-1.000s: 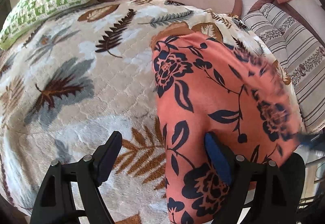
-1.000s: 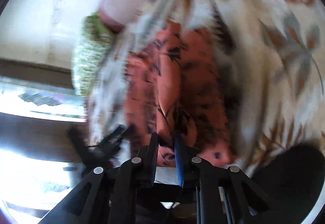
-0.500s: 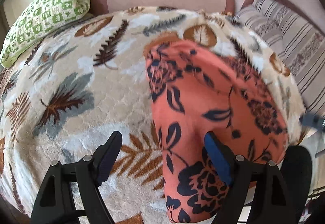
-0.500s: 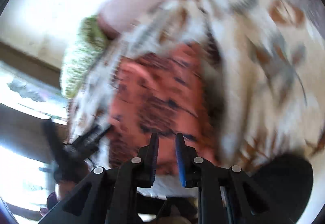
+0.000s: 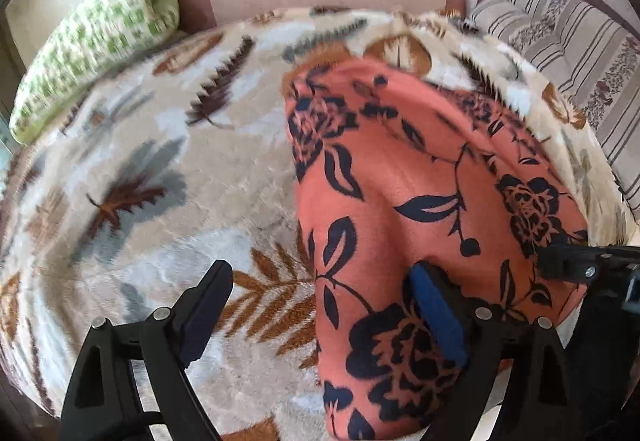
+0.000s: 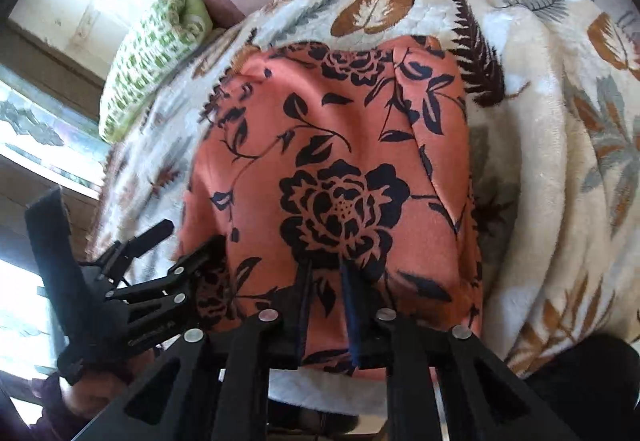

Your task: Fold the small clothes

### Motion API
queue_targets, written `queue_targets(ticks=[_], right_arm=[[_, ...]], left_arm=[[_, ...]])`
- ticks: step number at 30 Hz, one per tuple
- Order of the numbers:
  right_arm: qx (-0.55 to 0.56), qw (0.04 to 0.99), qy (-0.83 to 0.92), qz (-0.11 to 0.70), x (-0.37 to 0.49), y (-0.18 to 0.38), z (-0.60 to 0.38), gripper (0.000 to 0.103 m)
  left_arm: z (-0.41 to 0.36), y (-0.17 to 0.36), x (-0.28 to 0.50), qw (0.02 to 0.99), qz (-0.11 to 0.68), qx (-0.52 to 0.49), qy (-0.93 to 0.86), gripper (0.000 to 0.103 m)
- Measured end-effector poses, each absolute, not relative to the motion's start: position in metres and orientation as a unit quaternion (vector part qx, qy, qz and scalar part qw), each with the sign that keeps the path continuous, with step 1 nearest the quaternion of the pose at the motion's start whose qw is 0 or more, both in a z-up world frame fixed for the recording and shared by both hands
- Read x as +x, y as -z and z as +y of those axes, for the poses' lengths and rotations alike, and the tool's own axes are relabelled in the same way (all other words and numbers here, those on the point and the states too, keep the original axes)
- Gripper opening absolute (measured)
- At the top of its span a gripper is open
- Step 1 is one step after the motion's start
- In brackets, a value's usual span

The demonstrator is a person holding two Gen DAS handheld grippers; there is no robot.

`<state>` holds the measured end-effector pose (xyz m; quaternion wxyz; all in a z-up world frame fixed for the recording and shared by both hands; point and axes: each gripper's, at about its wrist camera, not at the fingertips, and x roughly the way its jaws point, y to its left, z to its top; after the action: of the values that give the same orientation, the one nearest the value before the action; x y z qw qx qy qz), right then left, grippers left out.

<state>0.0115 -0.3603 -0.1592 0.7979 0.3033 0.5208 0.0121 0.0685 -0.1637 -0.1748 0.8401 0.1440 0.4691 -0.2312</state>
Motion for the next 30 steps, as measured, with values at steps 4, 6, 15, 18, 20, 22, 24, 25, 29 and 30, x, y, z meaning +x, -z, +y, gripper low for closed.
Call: queue_targets(ticks=[4, 6, 15, 18, 20, 22, 24, 25, 29, 30], right_arm=[[0.289, 0.828, -0.016, 0.481, -0.015, 0.125, -0.362, 0.019], [0.272, 0.841, -0.010, 0.467, -0.020, 0.111, -0.357, 0.019], [0.270, 0.871, 0.012, 0.409, -0.045, 0.077, -0.351, 0.075], [0.255, 0.881, 0.016, 0.399, -0.047, 0.067, -0.344, 0.075], [0.253, 0.883, 0.013, 0.395, -0.048, 0.063, -0.341, 0.075], [0.248, 0.888, 0.018, 0.387, -0.049, 0.057, -0.337, 0.075], [0.242, 0.890, 0.021, 0.385, -0.048, 0.054, -0.333, 0.075], [0.239, 0.892, 0.024, 0.384, -0.048, 0.052, -0.330, 0.075], [0.232, 0.892, 0.024, 0.388, -0.047, 0.051, -0.325, 0.075], [0.230, 0.892, 0.024, 0.389, -0.047, 0.050, -0.323, 0.075]], left_arm=[[-0.158, 0.149, 0.053, 0.861, 0.432, 0.146, 0.226, 0.091], [-0.156, 0.132, 0.045, 0.874, 0.407, 0.147, 0.221, 0.091], [-0.135, 0.078, 0.031, 0.908, 0.337, 0.138, 0.210, 0.091], [-0.128, 0.072, 0.029, 0.911, 0.335, 0.129, 0.204, 0.091], [-0.122, 0.069, 0.030, 0.912, 0.336, 0.124, 0.199, 0.091], [-0.120, 0.067, 0.028, 0.914, 0.334, 0.120, 0.195, 0.091], [-0.117, 0.066, 0.028, 0.915, 0.334, 0.116, 0.194, 0.091], [-0.115, 0.066, 0.029, 0.915, 0.334, 0.115, 0.192, 0.091], [-0.110, 0.066, 0.029, 0.916, 0.335, 0.111, 0.189, 0.091], [-0.108, 0.066, 0.029, 0.916, 0.336, 0.109, 0.188, 0.091]])
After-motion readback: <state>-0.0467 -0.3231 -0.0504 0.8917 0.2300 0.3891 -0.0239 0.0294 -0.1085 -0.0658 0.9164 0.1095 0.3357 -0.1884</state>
